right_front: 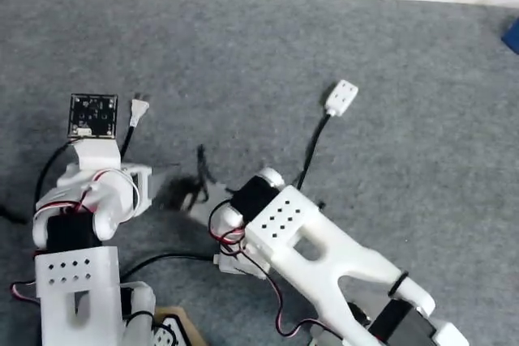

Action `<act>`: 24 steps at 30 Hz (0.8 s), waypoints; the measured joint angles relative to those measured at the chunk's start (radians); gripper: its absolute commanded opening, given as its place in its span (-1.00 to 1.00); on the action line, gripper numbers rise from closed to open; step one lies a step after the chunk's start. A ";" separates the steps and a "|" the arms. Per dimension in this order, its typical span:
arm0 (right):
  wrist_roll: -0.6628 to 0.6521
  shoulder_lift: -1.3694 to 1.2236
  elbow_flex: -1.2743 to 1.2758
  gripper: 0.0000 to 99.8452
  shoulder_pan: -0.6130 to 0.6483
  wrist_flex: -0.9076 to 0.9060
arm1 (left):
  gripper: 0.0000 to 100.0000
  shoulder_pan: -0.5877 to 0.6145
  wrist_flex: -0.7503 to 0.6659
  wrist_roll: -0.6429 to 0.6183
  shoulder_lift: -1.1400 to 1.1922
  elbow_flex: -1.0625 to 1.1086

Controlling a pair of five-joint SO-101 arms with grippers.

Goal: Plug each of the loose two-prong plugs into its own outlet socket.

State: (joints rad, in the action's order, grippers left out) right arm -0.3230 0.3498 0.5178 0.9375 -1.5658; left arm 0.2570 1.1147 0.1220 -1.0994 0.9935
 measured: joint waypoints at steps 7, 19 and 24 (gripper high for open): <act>0.466 -0.002 -0.043 -0.98 0.000 -0.046 | -0.18 0.000 -0.009 0.000 0.000 0.002; 0.836 -0.002 -0.069 -0.98 0.000 -0.121 | -0.18 0.000 -0.009 0.000 0.000 0.002; 0.850 -0.054 -0.127 -0.98 0.000 -0.147 | -0.18 0.000 -0.009 0.000 0.000 0.002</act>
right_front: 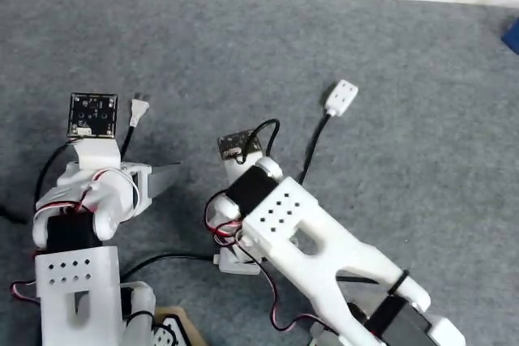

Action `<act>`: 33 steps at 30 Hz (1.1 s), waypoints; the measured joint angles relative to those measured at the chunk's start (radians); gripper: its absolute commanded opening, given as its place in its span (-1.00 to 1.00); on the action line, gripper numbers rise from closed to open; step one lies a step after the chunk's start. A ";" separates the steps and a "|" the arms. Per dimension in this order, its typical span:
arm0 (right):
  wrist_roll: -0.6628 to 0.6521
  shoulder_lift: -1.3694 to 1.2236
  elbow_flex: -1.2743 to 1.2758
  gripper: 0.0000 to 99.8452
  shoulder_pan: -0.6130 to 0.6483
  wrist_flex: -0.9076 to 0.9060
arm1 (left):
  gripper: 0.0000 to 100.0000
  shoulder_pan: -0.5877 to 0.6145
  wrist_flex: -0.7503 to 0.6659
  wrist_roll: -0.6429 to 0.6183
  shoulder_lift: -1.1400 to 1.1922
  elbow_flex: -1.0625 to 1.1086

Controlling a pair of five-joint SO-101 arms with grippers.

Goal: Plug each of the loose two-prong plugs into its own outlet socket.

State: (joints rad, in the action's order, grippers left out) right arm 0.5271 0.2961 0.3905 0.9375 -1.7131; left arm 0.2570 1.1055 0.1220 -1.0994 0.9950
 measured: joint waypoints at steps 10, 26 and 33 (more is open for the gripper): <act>0.000 -0.224 -0.015 -0.99 -0.002 -0.002 | -0.18 0.000 0.000 0.000 0.000 0.000; 0.000 -0.012 -0.054 -0.99 0.058 -0.002 | -0.18 0.000 0.000 0.000 0.000 0.000; 0.000 -0.012 -0.054 -0.99 0.058 -0.002 | -0.18 0.000 0.000 0.000 0.000 0.015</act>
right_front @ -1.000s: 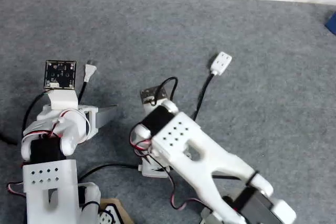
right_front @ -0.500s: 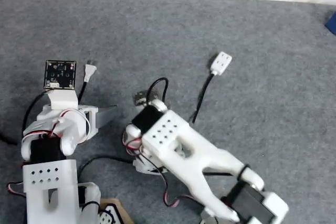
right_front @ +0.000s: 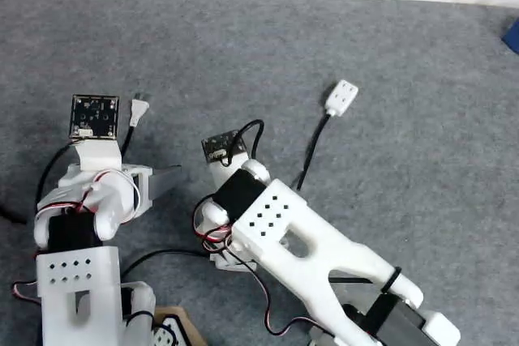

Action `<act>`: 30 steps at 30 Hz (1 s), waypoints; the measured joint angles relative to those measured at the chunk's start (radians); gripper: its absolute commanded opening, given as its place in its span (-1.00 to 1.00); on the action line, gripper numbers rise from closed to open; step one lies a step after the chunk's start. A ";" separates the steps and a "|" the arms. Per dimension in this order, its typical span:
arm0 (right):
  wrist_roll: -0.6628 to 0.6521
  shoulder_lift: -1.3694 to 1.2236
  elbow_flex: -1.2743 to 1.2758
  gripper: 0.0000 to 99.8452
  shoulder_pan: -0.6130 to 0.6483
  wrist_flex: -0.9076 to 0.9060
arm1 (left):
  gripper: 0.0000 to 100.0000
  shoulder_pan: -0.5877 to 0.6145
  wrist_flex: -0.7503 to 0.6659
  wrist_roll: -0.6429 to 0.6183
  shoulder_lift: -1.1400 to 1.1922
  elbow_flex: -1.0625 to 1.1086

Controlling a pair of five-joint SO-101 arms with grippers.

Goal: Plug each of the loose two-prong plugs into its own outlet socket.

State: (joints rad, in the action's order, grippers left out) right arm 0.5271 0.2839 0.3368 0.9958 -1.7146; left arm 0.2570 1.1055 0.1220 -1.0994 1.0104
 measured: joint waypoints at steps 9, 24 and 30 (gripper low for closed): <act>0.000 0.000 0.063 -0.99 0.000 0.011 | -0.18 0.000 0.000 0.000 0.000 0.000; -0.015 0.000 0.132 -0.99 0.000 0.066 | -0.18 0.000 0.000 0.000 0.000 0.000; -0.015 0.000 0.155 -0.99 0.000 0.089 | -0.18 0.000 0.000 0.000 0.000 0.000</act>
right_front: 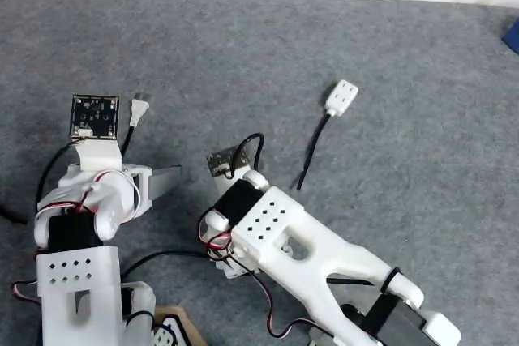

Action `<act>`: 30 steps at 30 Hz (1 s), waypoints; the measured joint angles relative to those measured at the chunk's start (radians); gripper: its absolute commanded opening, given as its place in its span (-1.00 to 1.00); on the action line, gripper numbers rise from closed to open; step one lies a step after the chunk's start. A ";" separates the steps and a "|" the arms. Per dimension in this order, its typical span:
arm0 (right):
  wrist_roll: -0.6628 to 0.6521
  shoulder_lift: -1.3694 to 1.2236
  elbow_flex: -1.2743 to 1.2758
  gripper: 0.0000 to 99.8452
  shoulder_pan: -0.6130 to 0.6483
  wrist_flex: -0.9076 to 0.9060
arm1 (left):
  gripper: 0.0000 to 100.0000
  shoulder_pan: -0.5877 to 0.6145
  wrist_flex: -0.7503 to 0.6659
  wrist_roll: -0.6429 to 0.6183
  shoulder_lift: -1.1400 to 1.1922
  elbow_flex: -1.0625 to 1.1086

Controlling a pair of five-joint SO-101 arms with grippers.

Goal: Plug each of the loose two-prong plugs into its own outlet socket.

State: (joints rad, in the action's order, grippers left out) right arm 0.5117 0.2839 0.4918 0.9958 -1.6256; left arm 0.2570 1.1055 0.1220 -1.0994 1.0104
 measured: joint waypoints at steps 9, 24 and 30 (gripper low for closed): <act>-0.002 0.008 0.008 -0.99 -0.029 0.031 | -0.18 0.000 0.000 0.000 0.000 0.000; -0.003 -0.103 -0.003 -0.99 -0.046 0.048 | -0.18 0.000 0.000 0.000 0.000 0.000; -0.005 -0.285 0.006 -0.99 -0.043 0.103 | -0.18 0.020 0.000 0.000 0.000 0.000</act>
State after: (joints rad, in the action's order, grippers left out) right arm 0.5071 -0.0015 0.4979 0.9528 -1.5228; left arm 0.2770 1.1055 0.1220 -1.0994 1.0104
